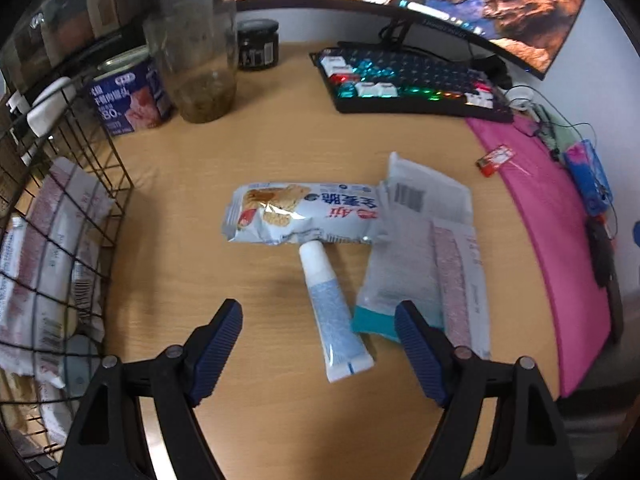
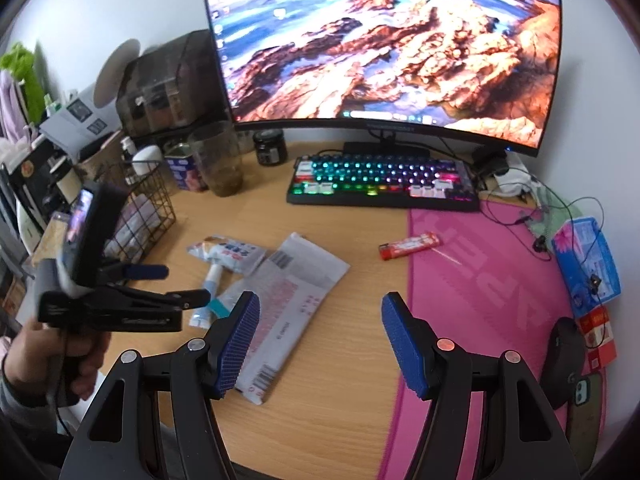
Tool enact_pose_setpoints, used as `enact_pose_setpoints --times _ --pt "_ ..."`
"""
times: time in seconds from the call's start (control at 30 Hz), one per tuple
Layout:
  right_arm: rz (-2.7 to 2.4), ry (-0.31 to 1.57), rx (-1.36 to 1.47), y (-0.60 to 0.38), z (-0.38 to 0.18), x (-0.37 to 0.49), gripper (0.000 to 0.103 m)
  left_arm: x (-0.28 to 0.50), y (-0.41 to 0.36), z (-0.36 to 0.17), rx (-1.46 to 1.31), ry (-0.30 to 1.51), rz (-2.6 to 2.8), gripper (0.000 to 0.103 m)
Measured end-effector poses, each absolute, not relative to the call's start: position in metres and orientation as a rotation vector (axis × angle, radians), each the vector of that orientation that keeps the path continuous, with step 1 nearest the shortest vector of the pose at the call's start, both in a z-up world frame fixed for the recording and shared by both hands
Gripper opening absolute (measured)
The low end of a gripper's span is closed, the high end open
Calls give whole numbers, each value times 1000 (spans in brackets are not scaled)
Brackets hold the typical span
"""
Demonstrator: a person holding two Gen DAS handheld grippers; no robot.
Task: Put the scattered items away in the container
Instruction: 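Bring both grippers back to the desk, left gripper toward the white tube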
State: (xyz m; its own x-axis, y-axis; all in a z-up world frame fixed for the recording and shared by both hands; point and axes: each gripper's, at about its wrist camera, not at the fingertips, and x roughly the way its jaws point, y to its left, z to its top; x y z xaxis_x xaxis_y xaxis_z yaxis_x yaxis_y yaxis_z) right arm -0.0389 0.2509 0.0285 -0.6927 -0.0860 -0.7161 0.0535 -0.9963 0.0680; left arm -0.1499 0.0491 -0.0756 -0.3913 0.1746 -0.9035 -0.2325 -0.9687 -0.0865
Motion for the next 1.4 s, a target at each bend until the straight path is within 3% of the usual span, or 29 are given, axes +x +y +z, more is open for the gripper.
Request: enact_pose_setpoints --times 1.4 --pt "-2799 -76 1153 246 29 -60 64 -174 41 -96 -1635 126 2465 81"
